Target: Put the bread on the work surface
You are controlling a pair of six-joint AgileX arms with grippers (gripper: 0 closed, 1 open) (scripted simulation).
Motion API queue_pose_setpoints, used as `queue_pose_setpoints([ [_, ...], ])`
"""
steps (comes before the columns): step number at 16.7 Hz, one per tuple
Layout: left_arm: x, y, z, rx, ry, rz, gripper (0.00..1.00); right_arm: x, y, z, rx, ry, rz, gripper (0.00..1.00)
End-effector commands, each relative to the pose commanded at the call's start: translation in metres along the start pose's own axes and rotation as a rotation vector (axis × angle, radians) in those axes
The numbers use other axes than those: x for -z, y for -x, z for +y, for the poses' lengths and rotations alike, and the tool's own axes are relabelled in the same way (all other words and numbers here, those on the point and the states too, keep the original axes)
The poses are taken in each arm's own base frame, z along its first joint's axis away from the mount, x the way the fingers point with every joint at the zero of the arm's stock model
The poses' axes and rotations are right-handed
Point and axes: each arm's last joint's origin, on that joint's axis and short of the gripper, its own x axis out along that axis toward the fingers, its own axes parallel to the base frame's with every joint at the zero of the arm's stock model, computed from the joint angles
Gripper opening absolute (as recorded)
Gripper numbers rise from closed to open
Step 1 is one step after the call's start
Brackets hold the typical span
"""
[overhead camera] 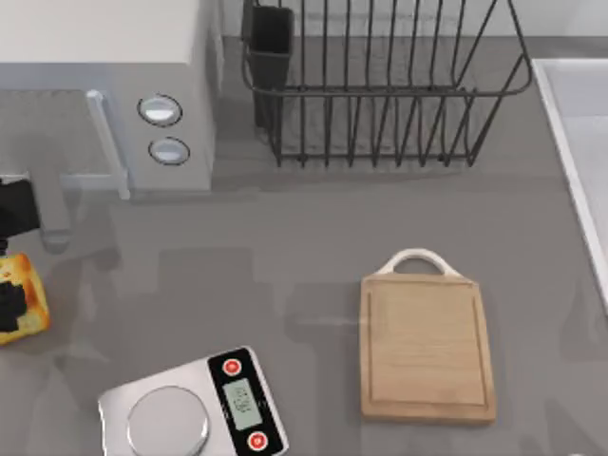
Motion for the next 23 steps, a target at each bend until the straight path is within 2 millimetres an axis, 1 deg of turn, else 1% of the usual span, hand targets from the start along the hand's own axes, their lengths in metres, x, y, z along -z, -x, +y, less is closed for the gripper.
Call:
queue_pose_setpoints([
  [2,0.0,-0.02,0.0,-0.009,0.0,-0.003,1.0,0.0,0.0,0.0,0.0,0.0,0.0,1.0],
  [4,0.001,-0.036,-0.001,-0.003,0.0,-0.001,1.0,0.0,0.0,0.0,0.0,0.0,0.0,1.0],
  [5,0.001,-0.039,-0.001,0.0,0.0,0.0,1.0,0.0,0.0,0.0,0.0,0.0,0.0,1.0],
  [9,0.001,-0.04,-0.001,0.0,0.0,0.0,1.0,0.0,0.0,0.0,0.0,0.0,0.0,1.0],
  [22,0.001,-0.04,-0.001,0.0,0.0,0.0,0.02,0.0,0.0,0.0,0.0,0.0,0.0,1.0],
  [23,0.001,-0.04,-0.001,0.0,0.0,0.0,0.0,0.0,0.0,0.0,0.0,0.0,0.0,1.0],
])
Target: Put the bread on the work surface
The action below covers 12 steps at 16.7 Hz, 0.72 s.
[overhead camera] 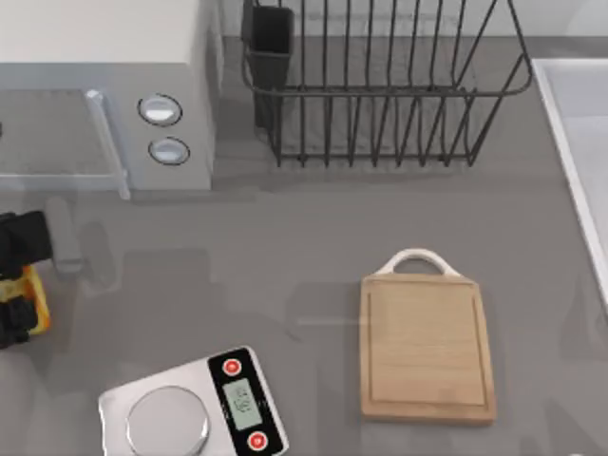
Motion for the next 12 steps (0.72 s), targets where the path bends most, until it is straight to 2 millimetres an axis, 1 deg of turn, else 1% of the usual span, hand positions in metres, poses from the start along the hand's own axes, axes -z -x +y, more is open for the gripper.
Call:
queue_pose_setpoints([
  [9,0.0,0.001,0.0,-0.002,-0.003,0.0,0.0,0.0,0.0,0.0,0.0,0.0,0.0,1.0],
  [12,-0.001,0.015,0.001,0.007,-0.008,0.002,0.0,0.0,0.0,0.0,0.0,0.0,0.0,1.0],
])
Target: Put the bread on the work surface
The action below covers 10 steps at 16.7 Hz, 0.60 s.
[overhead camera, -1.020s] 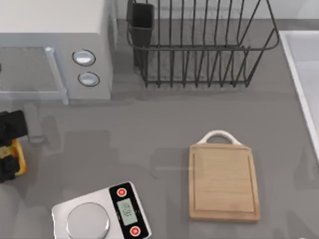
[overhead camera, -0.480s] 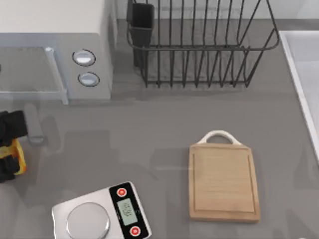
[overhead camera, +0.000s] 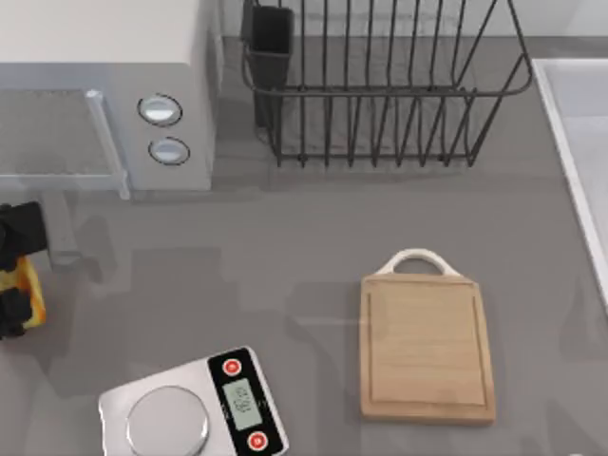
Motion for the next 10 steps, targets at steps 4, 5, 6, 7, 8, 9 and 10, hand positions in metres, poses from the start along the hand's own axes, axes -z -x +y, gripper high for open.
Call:
queue_pose_setpoints([
  [4,-0.001,0.032,0.001,0.03,-0.008,0.01,0.0,0.0,0.0,0.0,0.0,0.0,0.0,1.0],
  [5,-0.001,0.042,0.001,0.03,-0.006,0.01,0.0,0.0,0.0,0.0,0.0,0.0,0.0,1.0],
  [6,-0.001,0.053,0.0,0.026,-0.003,0.009,0.0,0.0,0.0,0.0,0.0,0.0,0.0,1.0],
  [7,0.0,0.064,0.0,0.018,0.0,0.006,0.0,0.0,0.0,0.0,0.0,0.0,0.0,1.0],
  [8,0.0,0.074,-0.001,0.008,0.003,0.002,0.0,0.0,0.0,0.0,0.0,0.0,0.0,1.0],
  [9,0.001,0.081,-0.002,-0.002,0.004,-0.001,0.0,0.0,0.0,0.0,0.0,0.0,0.0,1.0],
  [10,0.001,0.085,-0.002,-0.008,0.005,-0.003,0.0,0.0,0.0,0.0,0.0,0.0,0.0,1.0],
])
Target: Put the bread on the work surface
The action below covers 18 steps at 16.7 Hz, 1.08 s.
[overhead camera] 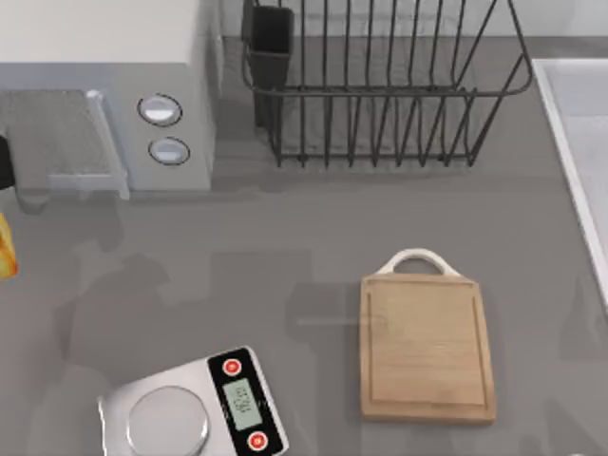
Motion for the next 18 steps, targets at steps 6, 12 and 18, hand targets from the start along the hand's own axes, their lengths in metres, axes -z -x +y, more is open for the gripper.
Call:
queue_pose_setpoints([
  [6,-0.001,-0.002,0.0,0.008,0.002,0.003,0.0,0.0,0.0,0.0,0.0,0.0,0.0,1.0],
  [12,-0.04,-0.007,-0.017,0.123,0.127,0.07,0.0,0.0,0.0,0.0,0.0,0.0,0.0,1.0],
  [18,-0.114,-0.003,-0.06,0.181,0.481,0.236,0.0,0.0,0.0,0.0,0.0,0.0,0.0,1.0],
])
